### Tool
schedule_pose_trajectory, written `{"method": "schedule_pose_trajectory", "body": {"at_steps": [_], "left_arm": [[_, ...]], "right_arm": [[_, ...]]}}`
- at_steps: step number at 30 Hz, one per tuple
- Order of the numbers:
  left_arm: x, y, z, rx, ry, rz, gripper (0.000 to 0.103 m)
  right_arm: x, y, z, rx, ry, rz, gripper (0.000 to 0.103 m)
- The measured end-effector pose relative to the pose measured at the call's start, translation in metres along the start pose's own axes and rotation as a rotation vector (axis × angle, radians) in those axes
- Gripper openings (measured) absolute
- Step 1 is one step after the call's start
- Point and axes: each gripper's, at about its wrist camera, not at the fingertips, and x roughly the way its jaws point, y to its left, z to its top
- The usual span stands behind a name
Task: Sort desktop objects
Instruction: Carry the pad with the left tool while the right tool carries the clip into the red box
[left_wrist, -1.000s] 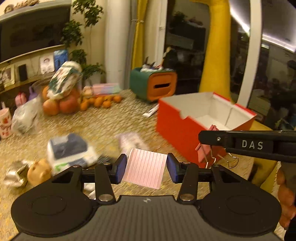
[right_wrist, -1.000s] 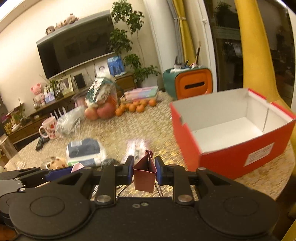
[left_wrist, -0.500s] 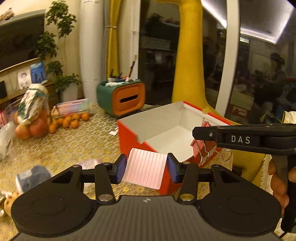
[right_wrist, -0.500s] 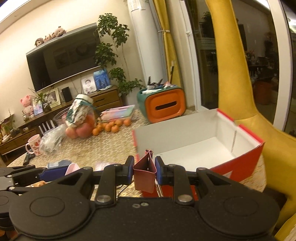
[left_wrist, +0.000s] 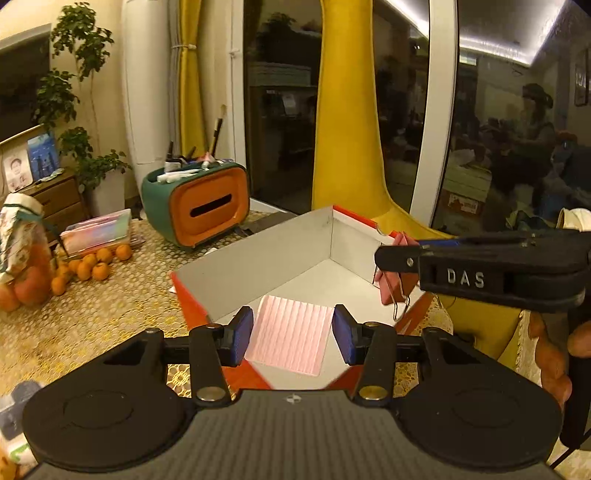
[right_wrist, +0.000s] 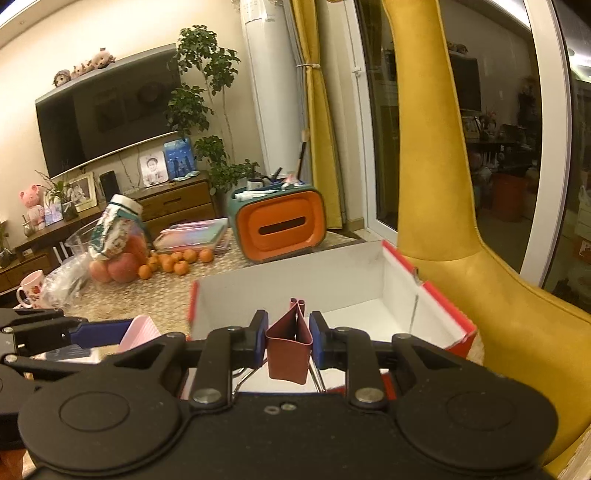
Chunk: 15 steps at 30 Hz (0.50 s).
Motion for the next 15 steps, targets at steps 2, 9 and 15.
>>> {"method": "schedule_pose_trajectory", "body": {"at_steps": [2, 9, 15], "left_arm": [[0.013, -0.001, 0.005, -0.003, 0.024, -0.009, 0.045], [0.061, -0.002, 0.016, 0.023, 0.109, -0.003, 0.045], [0.103, 0.003, 0.018, 0.012, 0.193, 0.003, 0.045]], "right_arm": [[0.011, -0.008, 0.004, 0.009, 0.011, -0.002, 0.023], [0.051, -0.030, 0.006, 0.001, 0.077, -0.021, 0.023], [0.080, -0.042, -0.004, -0.006, 0.147, -0.019, 0.023]]}}
